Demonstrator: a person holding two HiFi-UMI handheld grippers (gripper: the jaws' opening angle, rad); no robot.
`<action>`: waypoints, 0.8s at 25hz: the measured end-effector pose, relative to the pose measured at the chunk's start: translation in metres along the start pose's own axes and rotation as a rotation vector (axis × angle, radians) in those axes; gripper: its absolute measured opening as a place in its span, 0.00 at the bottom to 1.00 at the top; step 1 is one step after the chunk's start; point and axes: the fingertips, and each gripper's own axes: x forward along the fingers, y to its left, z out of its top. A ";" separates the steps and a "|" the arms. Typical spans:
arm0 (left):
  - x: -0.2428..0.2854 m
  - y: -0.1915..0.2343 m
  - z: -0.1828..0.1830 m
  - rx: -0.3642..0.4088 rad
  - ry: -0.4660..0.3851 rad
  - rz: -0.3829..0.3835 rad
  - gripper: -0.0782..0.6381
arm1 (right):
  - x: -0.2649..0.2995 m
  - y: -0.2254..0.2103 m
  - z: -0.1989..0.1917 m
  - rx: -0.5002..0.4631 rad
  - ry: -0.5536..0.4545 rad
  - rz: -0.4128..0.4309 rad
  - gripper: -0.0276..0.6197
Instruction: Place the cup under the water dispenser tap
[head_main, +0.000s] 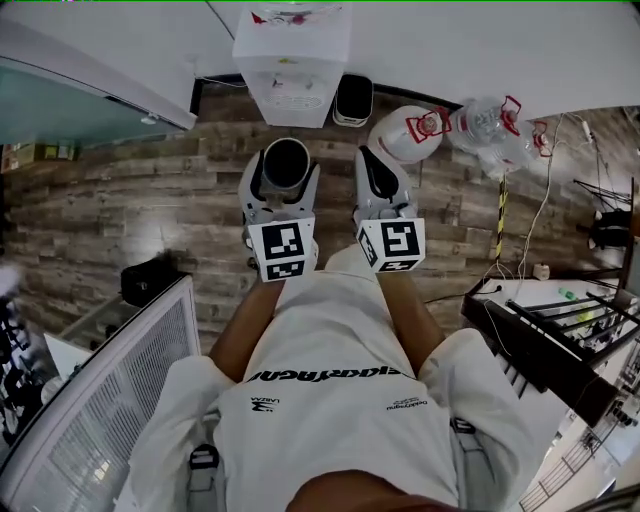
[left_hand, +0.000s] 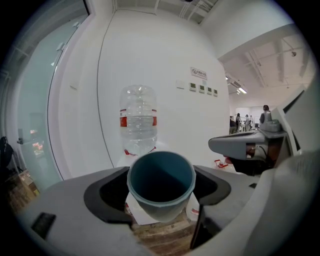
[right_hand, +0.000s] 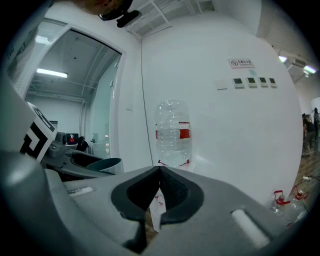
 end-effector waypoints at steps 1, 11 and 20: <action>0.010 0.002 -0.003 0.003 0.007 -0.004 0.62 | 0.008 -0.005 -0.004 0.004 0.006 -0.008 0.05; 0.105 0.004 -0.048 -0.001 0.079 0.036 0.62 | 0.074 -0.061 -0.051 0.009 0.049 -0.010 0.05; 0.183 0.000 -0.092 -0.041 0.104 0.084 0.62 | 0.117 -0.097 -0.131 0.061 0.124 0.029 0.05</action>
